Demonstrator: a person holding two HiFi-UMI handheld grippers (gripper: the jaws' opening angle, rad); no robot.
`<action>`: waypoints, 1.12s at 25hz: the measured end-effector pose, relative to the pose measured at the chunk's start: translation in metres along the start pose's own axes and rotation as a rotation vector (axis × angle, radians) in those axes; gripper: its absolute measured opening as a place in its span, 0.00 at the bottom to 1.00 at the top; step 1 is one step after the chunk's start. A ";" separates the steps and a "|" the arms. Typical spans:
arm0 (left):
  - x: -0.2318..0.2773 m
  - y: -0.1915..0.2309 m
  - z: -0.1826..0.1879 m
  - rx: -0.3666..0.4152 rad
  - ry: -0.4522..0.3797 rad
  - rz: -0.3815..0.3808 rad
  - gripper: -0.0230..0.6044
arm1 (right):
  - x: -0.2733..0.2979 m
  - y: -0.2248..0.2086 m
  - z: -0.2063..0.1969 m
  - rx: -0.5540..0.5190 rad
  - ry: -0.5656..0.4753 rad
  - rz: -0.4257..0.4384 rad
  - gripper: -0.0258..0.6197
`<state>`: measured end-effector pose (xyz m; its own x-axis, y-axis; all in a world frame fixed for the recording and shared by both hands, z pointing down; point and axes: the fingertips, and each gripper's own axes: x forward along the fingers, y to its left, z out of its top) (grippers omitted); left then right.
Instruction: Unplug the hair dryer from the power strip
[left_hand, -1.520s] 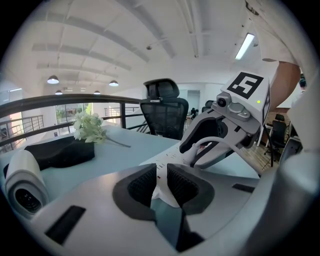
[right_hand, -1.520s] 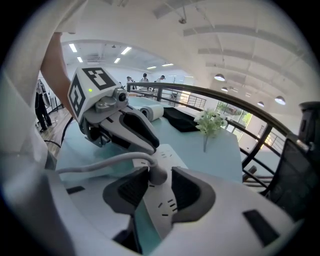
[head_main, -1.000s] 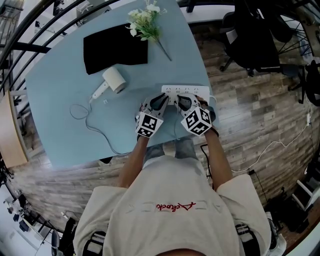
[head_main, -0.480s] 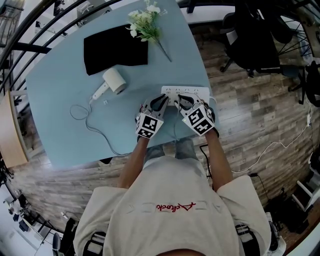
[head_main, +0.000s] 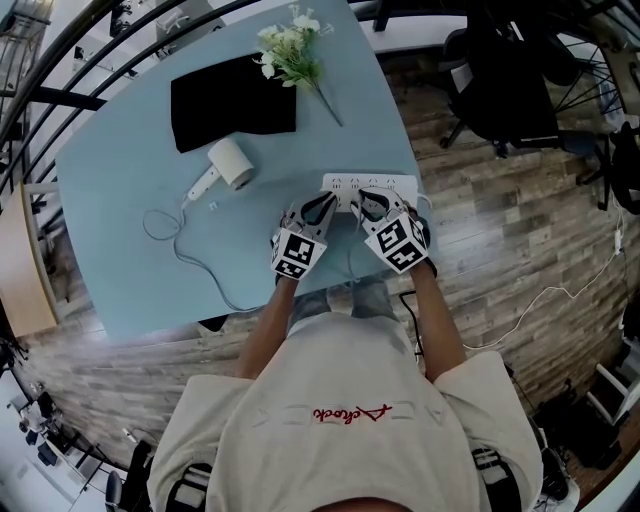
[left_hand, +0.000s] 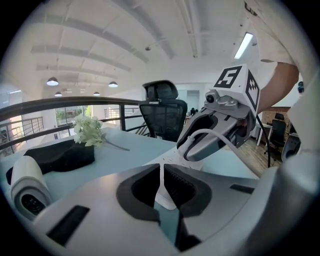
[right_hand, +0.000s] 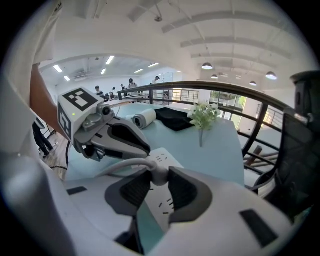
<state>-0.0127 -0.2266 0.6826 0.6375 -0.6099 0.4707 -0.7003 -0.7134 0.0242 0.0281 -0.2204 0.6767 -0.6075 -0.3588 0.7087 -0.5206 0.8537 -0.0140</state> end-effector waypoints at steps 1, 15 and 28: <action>-0.001 -0.001 0.002 -0.002 -0.003 -0.003 0.08 | -0.002 -0.001 0.000 -0.004 -0.003 -0.006 0.23; -0.026 -0.003 0.050 -0.017 -0.089 0.062 0.05 | -0.049 -0.017 0.027 0.284 -0.235 -0.054 0.23; -0.049 -0.012 0.097 -0.069 -0.176 0.192 0.05 | -0.108 -0.048 0.031 0.370 -0.402 -0.115 0.23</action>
<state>-0.0045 -0.2212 0.5735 0.5324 -0.7869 0.3121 -0.8304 -0.5571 0.0118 0.1005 -0.2345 0.5787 -0.6778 -0.6193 0.3964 -0.7288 0.6373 -0.2504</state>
